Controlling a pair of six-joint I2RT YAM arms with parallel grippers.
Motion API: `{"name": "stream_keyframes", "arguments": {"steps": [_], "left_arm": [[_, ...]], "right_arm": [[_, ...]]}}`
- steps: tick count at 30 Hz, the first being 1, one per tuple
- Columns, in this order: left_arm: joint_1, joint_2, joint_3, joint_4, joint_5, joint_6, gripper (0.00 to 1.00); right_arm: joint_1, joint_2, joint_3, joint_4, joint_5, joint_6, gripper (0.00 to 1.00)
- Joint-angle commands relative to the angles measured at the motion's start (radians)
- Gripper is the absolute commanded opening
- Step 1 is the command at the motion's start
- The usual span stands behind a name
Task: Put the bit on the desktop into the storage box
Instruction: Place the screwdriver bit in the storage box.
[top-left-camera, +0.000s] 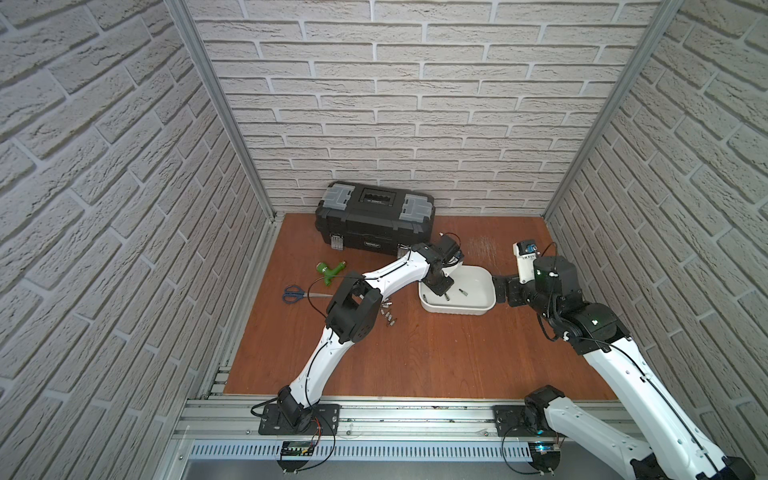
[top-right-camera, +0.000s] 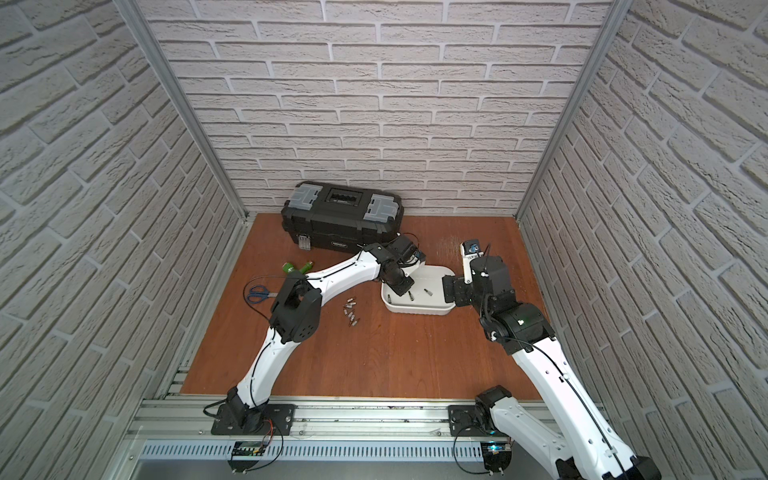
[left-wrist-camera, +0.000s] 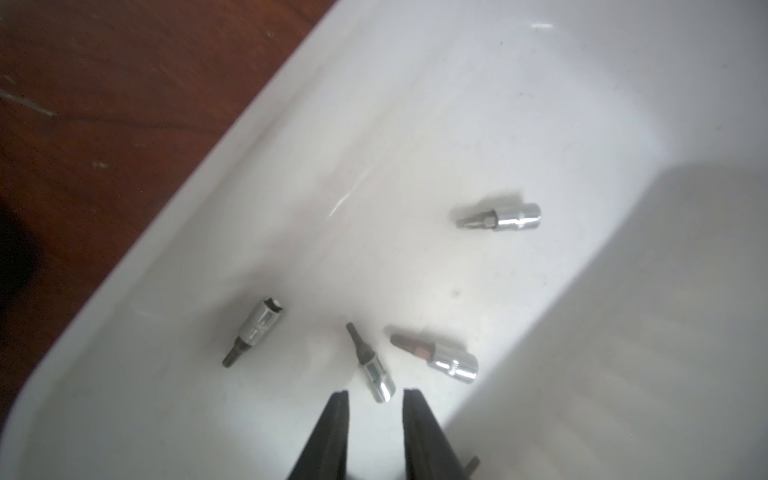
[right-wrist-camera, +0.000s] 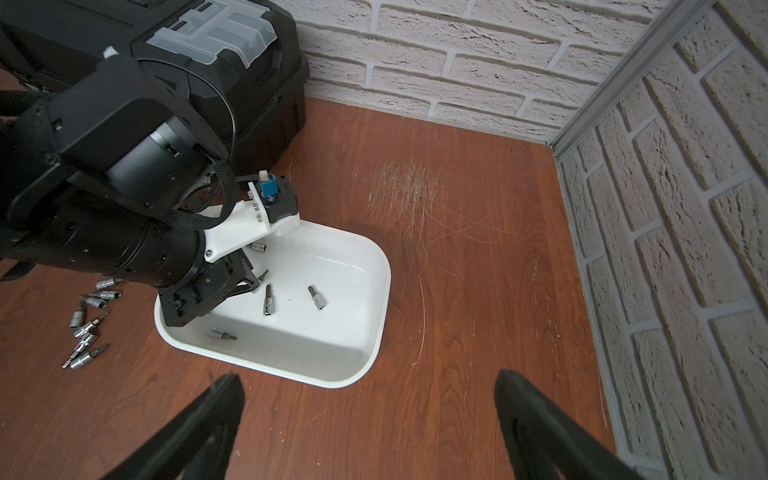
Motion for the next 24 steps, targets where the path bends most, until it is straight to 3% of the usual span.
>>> {"name": "stream_keyframes", "arguments": {"steps": [1, 13, 18, 20, 24], "left_arm": [[-0.009, -0.002, 0.024, -0.004, 0.008, 0.0, 0.31], [-0.035, -0.157, -0.062, 0.021, -0.044, 0.012, 0.51], [-0.044, -0.269, -0.156, 0.066, -0.084, 0.011, 0.59], [-0.045, -0.329, -0.206, 0.092, -0.097, 0.008, 0.68], [-0.045, -0.436, -0.311, 0.128, -0.131, 0.003, 0.75]], "right_arm": [[-0.002, -0.014, -0.009, 0.035, 0.015, 0.013, 0.98], [-0.003, -0.015, 0.015, 0.025, -0.024, -0.001, 0.98], [-0.004, -0.013, 0.026, 0.025, -0.056, -0.007, 0.98], [-0.004, -0.012, 0.028, 0.03, -0.077, -0.009, 0.98], [-0.003, -0.007, 0.028, 0.042, -0.122, -0.014, 0.99]]}}
